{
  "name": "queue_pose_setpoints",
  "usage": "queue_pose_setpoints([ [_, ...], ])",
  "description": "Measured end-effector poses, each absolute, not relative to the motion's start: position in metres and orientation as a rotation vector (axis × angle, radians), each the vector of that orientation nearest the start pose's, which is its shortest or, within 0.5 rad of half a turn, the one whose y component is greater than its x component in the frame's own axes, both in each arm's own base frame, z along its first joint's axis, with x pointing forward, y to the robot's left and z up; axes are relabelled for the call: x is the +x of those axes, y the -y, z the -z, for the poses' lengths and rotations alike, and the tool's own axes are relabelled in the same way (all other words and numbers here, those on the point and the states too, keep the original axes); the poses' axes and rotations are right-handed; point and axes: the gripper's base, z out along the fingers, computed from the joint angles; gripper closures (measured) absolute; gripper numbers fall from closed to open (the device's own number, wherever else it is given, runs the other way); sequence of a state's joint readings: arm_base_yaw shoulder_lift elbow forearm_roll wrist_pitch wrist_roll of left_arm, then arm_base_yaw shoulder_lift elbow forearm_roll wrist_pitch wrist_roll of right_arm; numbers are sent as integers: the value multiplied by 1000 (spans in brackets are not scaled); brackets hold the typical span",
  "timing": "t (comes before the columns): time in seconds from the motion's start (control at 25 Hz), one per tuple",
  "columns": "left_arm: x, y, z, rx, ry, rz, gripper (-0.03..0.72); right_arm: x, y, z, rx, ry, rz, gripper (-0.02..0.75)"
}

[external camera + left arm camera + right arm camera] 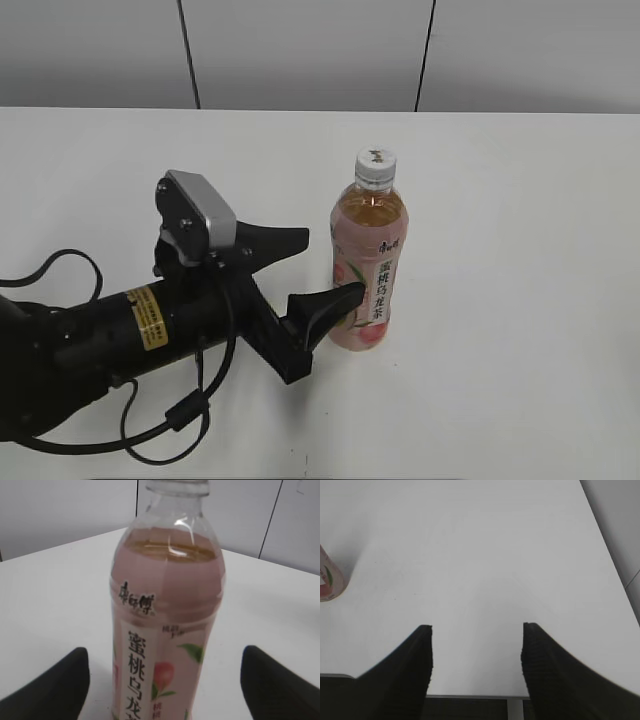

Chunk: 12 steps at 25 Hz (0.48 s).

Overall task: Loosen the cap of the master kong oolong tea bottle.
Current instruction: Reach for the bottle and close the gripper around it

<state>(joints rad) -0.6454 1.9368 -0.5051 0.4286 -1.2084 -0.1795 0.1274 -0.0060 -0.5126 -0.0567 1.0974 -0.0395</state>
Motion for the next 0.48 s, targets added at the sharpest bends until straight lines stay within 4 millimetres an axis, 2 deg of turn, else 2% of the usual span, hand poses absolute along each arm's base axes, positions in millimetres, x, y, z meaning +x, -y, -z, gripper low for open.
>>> queue_pose_setpoints([
  [0.48,234,225,-113,864,-1554,851,134,-8,6,-278,-167,-2054,14,307],
])
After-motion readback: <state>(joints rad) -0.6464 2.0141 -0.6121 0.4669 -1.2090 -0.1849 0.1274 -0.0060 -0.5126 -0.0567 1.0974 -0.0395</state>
